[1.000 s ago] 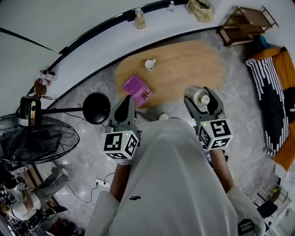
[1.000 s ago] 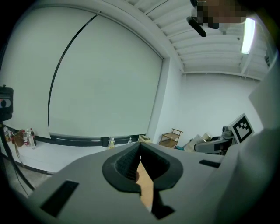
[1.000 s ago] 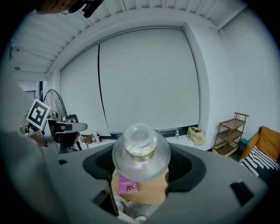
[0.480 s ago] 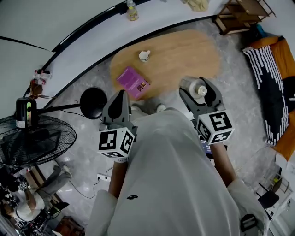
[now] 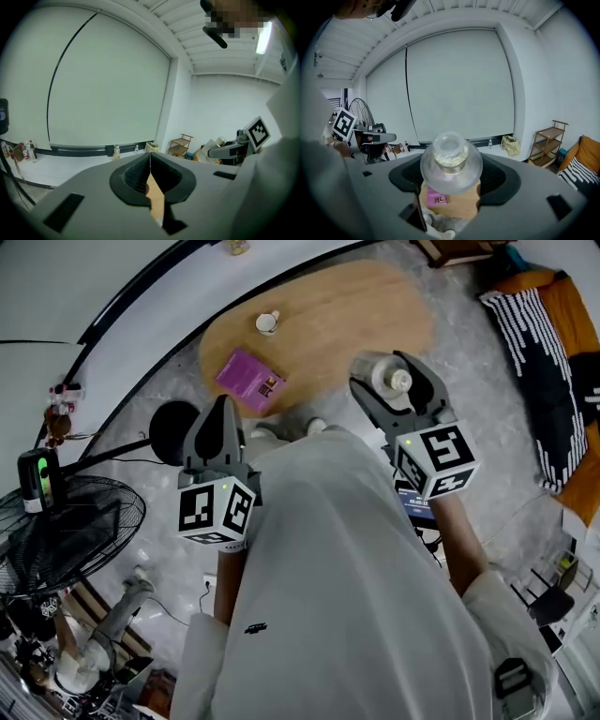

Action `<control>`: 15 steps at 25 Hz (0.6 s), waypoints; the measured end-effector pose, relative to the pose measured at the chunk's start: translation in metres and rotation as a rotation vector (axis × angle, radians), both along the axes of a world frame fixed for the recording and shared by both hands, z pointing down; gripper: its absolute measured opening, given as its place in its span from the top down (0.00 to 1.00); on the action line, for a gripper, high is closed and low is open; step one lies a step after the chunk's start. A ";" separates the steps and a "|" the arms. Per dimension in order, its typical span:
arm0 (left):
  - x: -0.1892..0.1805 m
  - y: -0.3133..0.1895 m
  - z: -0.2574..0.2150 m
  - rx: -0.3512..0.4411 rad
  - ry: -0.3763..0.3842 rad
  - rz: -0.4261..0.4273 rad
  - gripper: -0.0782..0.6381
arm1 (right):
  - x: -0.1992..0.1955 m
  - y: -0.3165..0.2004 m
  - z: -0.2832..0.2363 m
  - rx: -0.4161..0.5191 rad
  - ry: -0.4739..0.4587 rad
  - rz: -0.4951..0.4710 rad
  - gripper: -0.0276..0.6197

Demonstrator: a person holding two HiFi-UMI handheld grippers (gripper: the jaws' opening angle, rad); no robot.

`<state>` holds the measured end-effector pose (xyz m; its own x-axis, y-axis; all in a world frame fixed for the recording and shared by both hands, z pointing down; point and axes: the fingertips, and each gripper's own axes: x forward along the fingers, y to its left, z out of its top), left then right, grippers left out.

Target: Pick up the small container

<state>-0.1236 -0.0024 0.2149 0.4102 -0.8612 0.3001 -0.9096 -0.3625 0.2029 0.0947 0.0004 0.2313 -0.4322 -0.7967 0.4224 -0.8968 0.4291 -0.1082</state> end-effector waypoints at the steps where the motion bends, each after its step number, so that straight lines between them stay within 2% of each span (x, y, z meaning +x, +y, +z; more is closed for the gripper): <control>1: 0.000 -0.002 0.001 -0.002 0.001 0.003 0.86 | 0.000 -0.001 0.000 0.001 0.001 0.001 0.44; 15: 0.009 -0.025 0.002 -0.009 0.008 0.044 0.86 | 0.000 -0.017 0.003 -0.011 0.004 0.024 0.44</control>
